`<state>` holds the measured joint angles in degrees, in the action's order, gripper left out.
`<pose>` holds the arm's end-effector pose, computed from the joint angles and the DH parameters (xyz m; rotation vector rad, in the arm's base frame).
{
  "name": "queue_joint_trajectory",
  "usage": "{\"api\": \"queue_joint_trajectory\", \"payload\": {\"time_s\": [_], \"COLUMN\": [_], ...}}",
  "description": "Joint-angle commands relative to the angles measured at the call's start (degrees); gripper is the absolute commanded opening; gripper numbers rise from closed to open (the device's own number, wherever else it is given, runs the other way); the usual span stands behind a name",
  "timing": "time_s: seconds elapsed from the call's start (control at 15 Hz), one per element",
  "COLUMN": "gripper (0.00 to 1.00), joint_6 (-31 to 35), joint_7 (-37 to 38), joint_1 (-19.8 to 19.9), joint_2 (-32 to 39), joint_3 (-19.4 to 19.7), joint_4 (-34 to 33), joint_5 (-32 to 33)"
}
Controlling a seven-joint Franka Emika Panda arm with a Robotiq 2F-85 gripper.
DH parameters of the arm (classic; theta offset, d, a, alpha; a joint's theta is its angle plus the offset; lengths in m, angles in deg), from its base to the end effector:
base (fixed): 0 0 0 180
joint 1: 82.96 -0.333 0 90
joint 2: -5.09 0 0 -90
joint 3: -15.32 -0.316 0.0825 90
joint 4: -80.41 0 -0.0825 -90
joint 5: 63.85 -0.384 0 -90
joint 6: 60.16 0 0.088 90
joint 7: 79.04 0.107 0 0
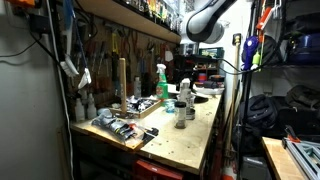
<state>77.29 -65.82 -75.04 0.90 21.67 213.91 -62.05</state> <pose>0.4950 -0.1264 0.3811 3.0362 -0.7084 0.2210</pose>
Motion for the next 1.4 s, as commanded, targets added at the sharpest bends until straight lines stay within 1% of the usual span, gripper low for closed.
{"api": "queue_joint_trajectory", "payload": {"time_s": [0.0, 0.07, 0.2, 0.47, 0.53, 0.67, 0.73, 0.8, 0.87, 0.93, 1.0, 1.07, 1.2, 1.33], "gripper": [1.0, 1.0, 1.0, 1.0, 0.98, 0.73, 0.7, 0.63, 0.53, 0.46, 0.37, 0.31, 0.31, 0.31], "joint_6": [1.97, 1.24, -0.53, -1.57, -1.75, -2.0, -2.08, -1.83, -1.59, -1.34, -1.21, -1.1, -2.05, -4.23], "joint_7": [4.94, 5.85, 3.47, -2.37, -3.03, -4.14, -4.2, -3.44, -3.46, -3.89, -3.88, -4.0, -4.33, -4.9], "joint_1": [0.28, 0.3, -0.05, -0.75, -0.85, -1.02, -1.04, -0.96, -0.97, -1.02, -1.04, -1.08, -1.07, -0.79], "joint_2": [-1.07, -1.21, -2.2, -2.79, -2.66, -2.22, -2.1, -2.09, -2.2, -2.48, -2.65, -2.91, -3.68, -5.96], "joint_3": [-0.46, -0.52, -0.46, -0.31, -0.35, -0.41, -0.47, -0.55, -0.55, -0.49, -0.48, -0.51, -0.54, -0.36], "joint_4": [1.57, 1.58, 2.11, 2.87, 2.9, 3.06, 3.24, 3.49, 3.69, 3.88, 3.92, 3.94, 3.74, 2.85], "joint_5": [6.17, 7.8, 7.72, 3.32, 2.93, 2.24, 2.2, 2.81, 2.58, 1.96, 1.61, 1.4, 1.43, 2.04]}}
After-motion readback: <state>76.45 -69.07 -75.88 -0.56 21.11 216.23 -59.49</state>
